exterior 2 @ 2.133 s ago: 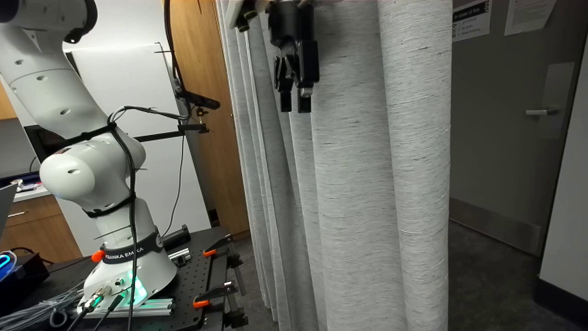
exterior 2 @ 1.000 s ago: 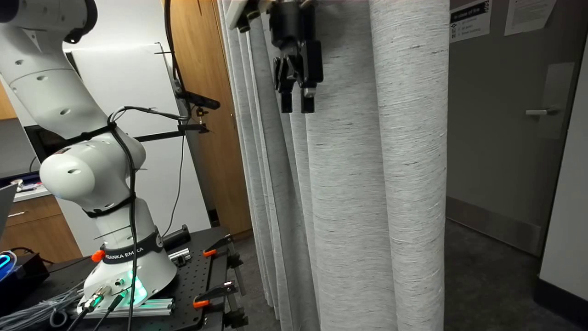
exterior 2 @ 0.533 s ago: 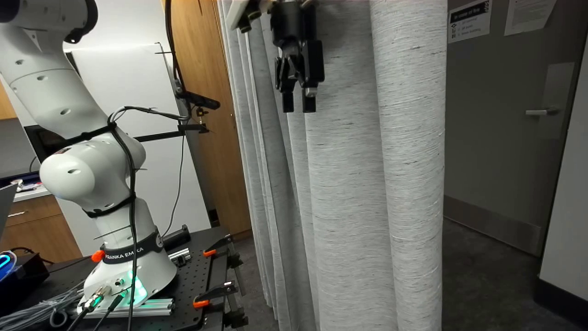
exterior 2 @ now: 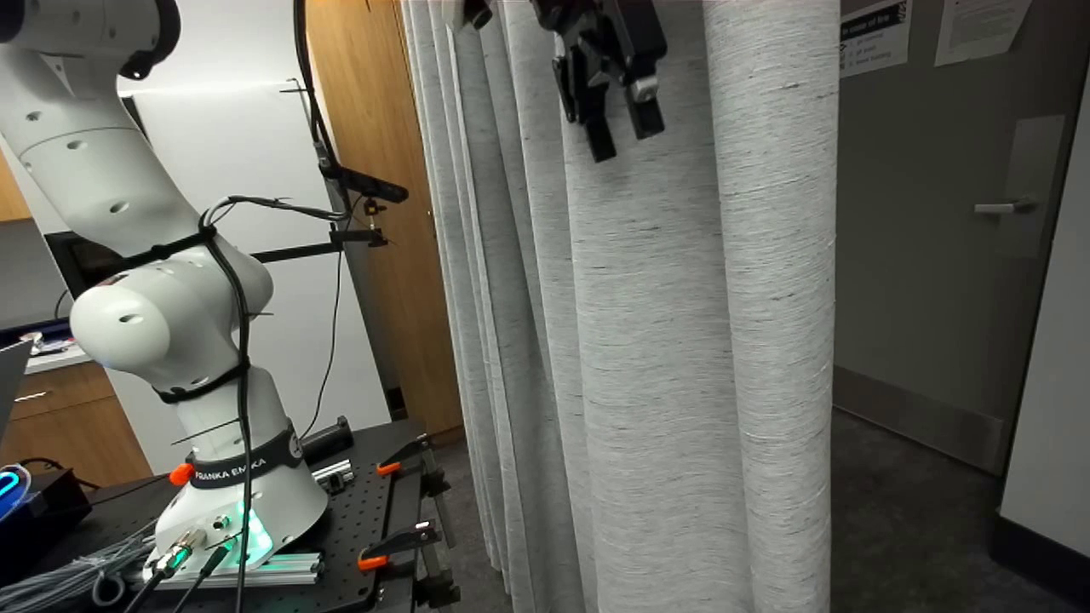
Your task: Slide the curtain to the left
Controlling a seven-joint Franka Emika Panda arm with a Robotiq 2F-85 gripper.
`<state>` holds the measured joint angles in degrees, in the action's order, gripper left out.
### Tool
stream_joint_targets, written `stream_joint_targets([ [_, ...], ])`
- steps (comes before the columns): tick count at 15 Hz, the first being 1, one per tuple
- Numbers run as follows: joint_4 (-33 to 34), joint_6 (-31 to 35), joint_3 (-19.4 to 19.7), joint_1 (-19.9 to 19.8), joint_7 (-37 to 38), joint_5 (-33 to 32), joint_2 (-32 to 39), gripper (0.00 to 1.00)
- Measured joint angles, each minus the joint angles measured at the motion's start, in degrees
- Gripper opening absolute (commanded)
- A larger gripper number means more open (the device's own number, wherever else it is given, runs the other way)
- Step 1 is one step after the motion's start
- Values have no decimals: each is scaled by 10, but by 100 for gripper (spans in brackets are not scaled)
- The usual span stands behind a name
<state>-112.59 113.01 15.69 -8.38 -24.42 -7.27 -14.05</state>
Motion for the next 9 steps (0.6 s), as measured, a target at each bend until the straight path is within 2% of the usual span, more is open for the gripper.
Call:
stream_joint_targets([
  [4,14,84,18,-12,4,19,-2,100],
  [9,24,193,29,-5,-49,135,-1,100],
])
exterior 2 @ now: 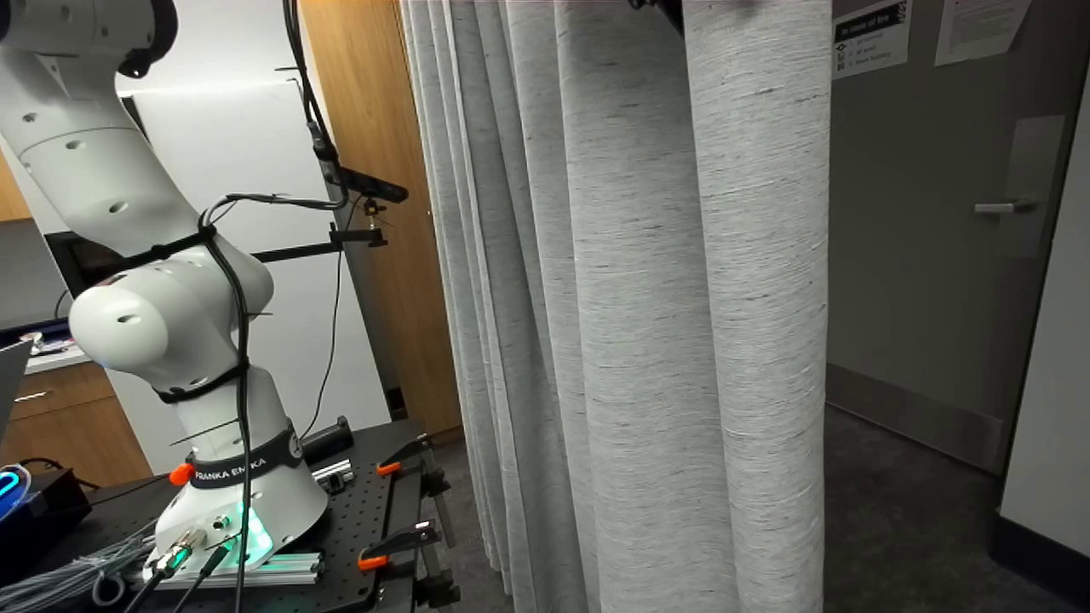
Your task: Slide the curtain to the left
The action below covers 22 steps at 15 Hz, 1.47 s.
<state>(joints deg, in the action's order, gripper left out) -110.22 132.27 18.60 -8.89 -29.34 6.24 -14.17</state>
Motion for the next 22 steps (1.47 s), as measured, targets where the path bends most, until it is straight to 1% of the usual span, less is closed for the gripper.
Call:
stream_joint_targets([
  [4,18,56,0,16,-32,58,0,100],
  [8,31,93,-1,28,-42,73,1,100],
  [22,33,96,-1,28,-42,73,2,100],
])
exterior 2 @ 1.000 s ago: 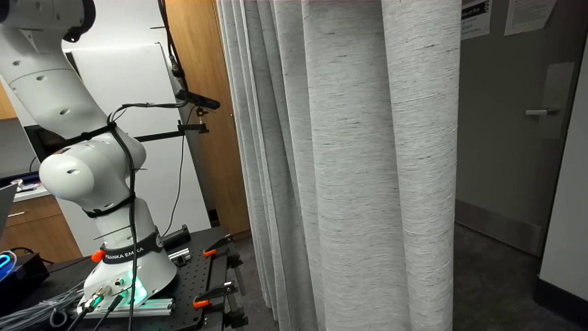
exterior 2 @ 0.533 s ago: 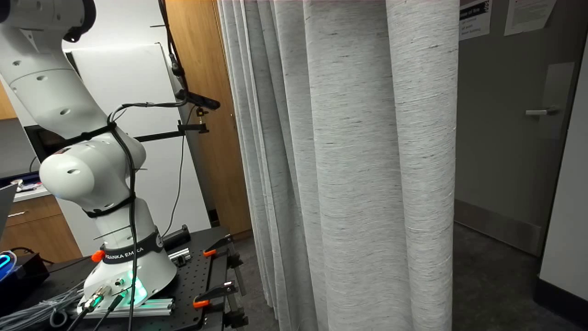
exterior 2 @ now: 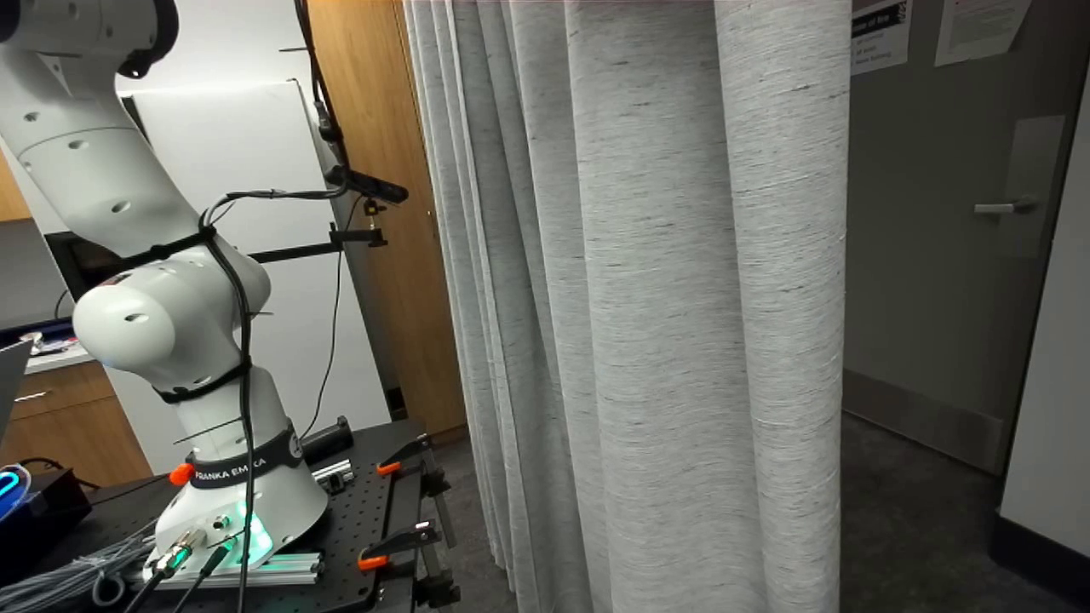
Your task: Slide the curtain to the left
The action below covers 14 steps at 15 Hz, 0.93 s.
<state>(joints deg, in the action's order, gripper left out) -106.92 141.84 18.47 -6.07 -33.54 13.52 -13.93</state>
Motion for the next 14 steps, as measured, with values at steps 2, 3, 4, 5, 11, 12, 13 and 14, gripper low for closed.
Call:
stream_joint_targets([
  [2,0,0,0,0,0,1,-1,100],
  [3,1,2,0,0,1,1,-2,100],
  [4,2,8,0,0,3,1,-4,100],
  [5,3,18,-1,0,3,1,-6,100],
  [11,23,68,-4,1,3,1,-26,74],
  [12,26,68,-3,1,3,1,-30,65],
  [13,27,68,-3,3,3,1,-33,58],
  [14,27,68,-1,6,3,1,-34,51],
])
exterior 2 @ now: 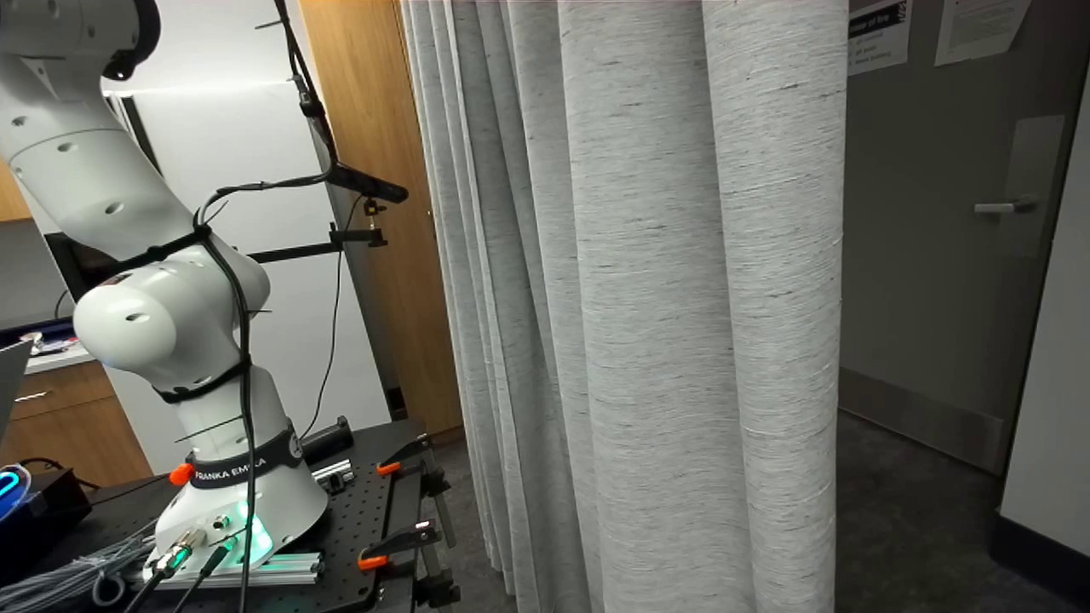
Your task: Slide the curtain to the left
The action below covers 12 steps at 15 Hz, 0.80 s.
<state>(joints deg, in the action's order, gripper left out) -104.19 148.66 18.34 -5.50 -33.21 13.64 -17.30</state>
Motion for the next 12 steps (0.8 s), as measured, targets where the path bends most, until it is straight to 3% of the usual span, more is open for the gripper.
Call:
stream_joint_targets([
  [6,-3,0,3,8,0,0,4,4],
  [12,-4,0,4,11,3,6,11,0],
])
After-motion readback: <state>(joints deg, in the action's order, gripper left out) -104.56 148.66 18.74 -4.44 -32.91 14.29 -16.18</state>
